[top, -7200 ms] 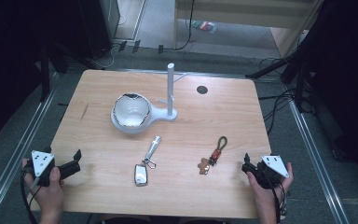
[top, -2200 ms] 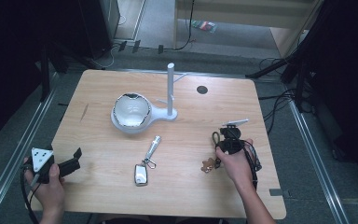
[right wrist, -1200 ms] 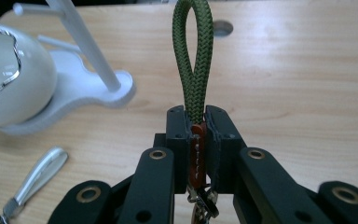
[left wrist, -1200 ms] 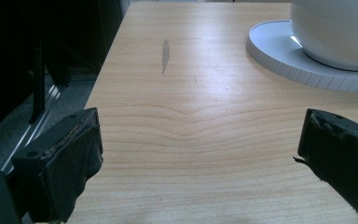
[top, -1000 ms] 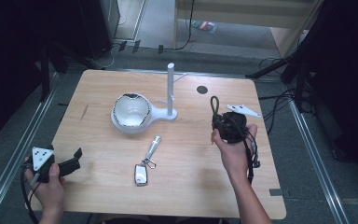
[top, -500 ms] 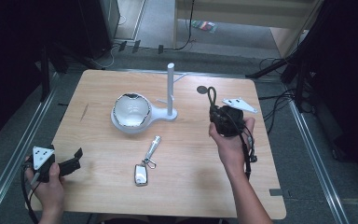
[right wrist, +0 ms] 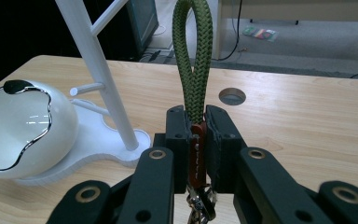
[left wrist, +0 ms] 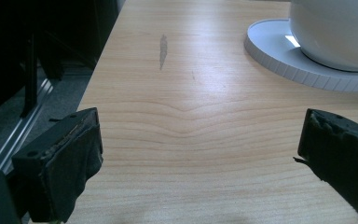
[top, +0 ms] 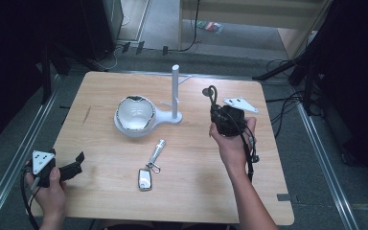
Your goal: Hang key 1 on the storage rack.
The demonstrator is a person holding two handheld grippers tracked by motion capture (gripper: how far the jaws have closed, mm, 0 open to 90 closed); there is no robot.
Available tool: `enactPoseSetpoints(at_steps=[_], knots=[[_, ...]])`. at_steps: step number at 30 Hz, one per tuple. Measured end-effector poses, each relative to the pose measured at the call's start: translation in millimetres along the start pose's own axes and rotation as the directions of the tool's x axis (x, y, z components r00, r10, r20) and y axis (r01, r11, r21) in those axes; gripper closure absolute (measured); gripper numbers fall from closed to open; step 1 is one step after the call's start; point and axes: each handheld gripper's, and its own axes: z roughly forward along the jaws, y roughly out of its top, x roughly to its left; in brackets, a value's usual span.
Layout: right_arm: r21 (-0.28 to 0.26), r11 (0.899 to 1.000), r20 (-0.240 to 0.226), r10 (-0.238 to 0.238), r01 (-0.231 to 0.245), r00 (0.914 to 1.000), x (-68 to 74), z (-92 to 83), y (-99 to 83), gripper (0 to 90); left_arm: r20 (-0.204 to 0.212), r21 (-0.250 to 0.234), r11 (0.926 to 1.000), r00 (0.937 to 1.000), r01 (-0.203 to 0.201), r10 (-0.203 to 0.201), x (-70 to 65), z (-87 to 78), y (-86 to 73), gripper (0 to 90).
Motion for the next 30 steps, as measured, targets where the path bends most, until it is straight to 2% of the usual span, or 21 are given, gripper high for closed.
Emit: enactPoseSetpoints(at_steps=[7, 20, 30], knots=[[-0.007, 1.000, -0.012, 0.002, -0.002, 0.9999, 3.2, 4.1, 3.5, 81.7, -0.002, -0.001, 1.0000, 1.0000, -0.005, 0.005, -0.4, 0.1, 0.0, 0.1], [-0.032, 0.999, -0.005, -0.027, 0.027, 0.9996, 13.8, 15.8, 11.3, 81.7, 0.000, 0.001, 1.0000, 1.0000, -0.004, 0.004, -0.3, 0.2, 0.1, 0.1], [-0.052, 0.998, -0.007, -0.030, 0.030, 0.9995, 15.2, 28.5, 14.8, 81.7, 0.001, 0.003, 1.0000, 1.0000, -0.004, 0.004, -0.4, 0.6, 0.2, 0.1]])
